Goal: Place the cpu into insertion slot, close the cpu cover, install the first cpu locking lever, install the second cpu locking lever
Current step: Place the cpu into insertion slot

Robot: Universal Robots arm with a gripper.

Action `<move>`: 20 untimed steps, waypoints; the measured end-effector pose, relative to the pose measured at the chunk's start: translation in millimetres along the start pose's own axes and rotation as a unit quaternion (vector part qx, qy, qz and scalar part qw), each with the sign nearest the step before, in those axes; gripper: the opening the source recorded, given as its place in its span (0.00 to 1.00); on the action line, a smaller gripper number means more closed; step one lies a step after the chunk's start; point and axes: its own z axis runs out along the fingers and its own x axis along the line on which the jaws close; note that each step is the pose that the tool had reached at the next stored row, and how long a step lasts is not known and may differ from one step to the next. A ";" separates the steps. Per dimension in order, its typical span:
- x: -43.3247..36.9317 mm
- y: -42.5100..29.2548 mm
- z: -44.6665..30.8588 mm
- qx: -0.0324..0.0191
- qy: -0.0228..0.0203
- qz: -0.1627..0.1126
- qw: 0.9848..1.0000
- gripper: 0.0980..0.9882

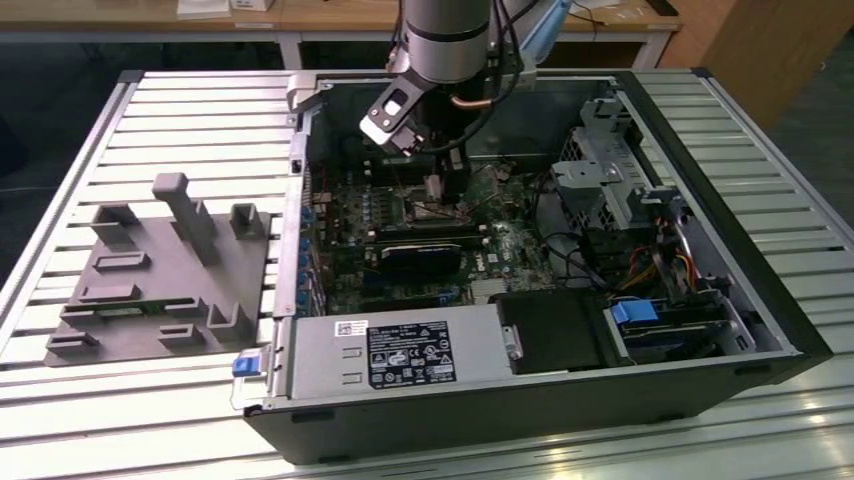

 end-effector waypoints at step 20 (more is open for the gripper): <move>12.2 -8.7 23.2 0.000 0.000 0.000 1.000 0.49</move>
